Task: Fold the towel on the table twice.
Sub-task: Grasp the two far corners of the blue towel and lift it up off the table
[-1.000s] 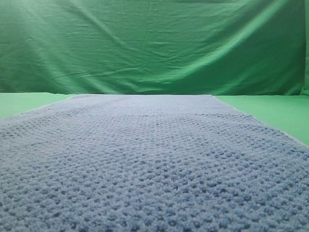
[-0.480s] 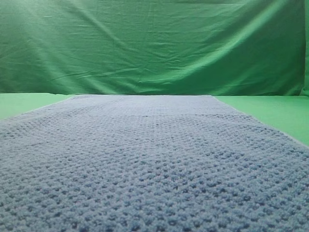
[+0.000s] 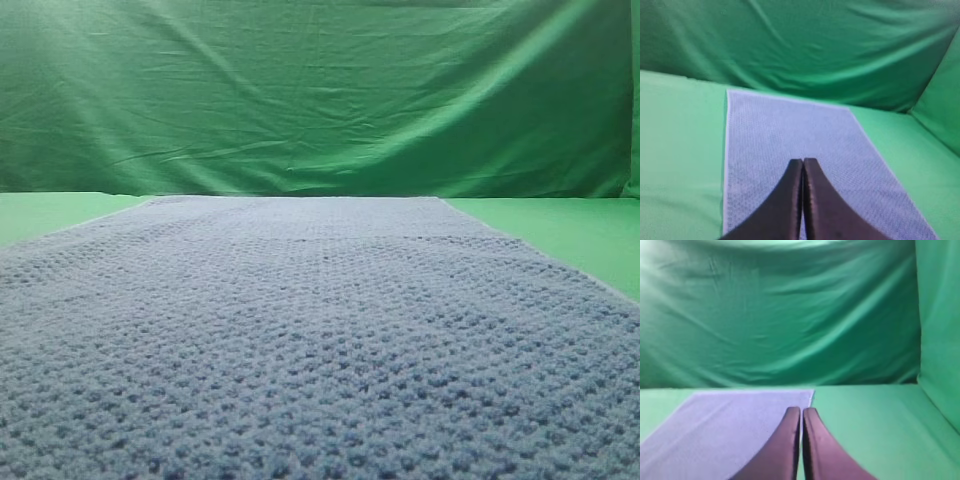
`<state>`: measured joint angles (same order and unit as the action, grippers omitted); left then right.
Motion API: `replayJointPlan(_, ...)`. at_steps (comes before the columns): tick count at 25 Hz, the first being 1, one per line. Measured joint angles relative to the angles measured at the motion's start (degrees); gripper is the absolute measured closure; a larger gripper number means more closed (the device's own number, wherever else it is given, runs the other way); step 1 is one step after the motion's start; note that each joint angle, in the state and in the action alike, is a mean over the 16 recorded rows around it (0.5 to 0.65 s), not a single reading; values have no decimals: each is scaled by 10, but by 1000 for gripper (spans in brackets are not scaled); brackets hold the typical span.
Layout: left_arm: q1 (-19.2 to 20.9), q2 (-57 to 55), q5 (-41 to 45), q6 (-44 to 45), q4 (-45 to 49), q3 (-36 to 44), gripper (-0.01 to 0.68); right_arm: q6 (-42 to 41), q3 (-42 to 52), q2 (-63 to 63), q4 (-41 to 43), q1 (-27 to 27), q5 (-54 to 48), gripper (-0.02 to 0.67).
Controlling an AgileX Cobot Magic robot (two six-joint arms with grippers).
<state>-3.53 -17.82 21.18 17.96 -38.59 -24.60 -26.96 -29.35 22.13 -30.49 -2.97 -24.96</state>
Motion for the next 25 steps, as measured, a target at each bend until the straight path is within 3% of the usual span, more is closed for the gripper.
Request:
replayJointPlan(11, -22, -254, 65, -1, 20, -65, 673, 22, -118, 278, 50, -27, -126, 649)
replayJointPlan(25, -27, -624, 174, -69, 186, -298, 673, 172, -292, 589, 184, -109, -207, 649)
